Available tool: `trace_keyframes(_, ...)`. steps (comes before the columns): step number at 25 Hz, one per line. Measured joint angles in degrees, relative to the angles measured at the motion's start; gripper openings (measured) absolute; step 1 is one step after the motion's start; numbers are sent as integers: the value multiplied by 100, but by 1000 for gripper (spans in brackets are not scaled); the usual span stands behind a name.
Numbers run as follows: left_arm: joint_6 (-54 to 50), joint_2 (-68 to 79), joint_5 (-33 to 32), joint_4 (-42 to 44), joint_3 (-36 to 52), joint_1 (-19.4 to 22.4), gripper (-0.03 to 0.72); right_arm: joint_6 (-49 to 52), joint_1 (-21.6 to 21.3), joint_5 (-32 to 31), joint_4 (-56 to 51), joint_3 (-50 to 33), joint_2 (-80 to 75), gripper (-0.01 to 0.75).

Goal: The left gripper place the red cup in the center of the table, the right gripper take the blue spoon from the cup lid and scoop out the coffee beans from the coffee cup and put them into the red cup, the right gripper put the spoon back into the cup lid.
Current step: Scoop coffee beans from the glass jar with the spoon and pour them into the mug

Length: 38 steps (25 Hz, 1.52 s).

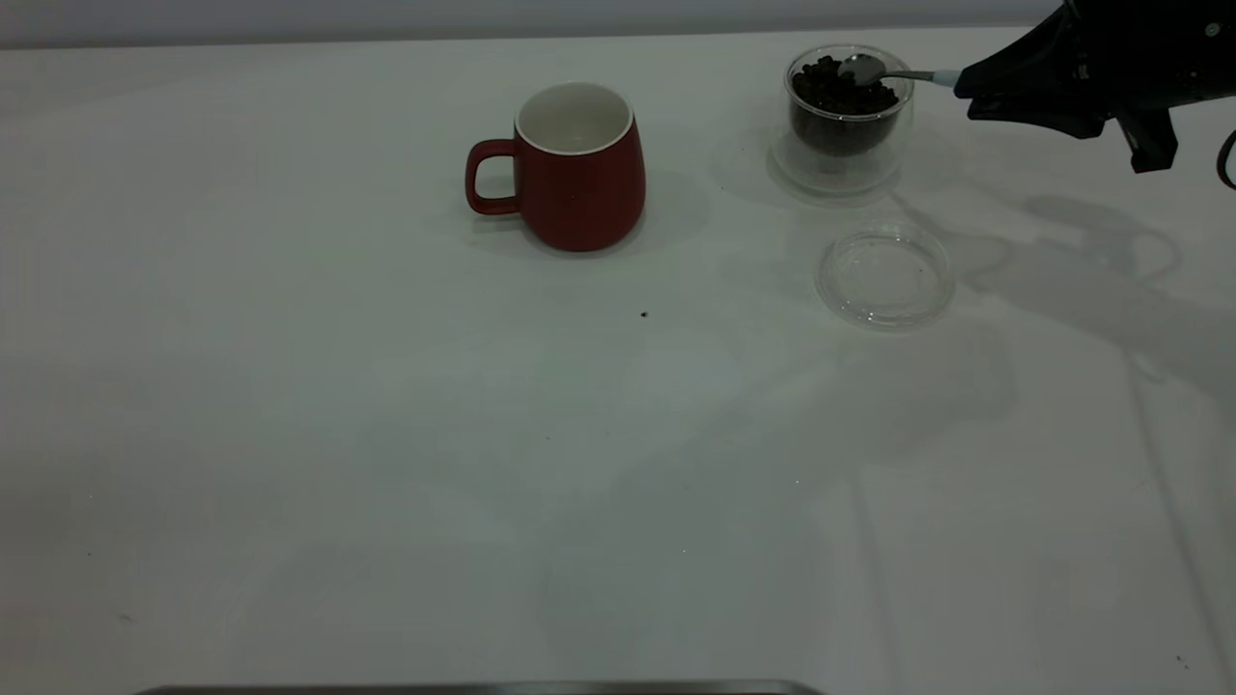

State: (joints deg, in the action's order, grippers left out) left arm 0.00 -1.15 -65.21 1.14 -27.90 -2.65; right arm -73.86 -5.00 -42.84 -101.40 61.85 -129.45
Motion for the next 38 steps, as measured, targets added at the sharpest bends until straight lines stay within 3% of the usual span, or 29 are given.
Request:
trace_keyframes(12, 0, 0, 0, 0, 0, 0, 587, -491, 177, 554, 167, 2, 0, 114)
trace_keyframes(38, 44, 0, 0, 0, 0, 0, 587, 739, 252, 181, 168, 2, 0, 114)
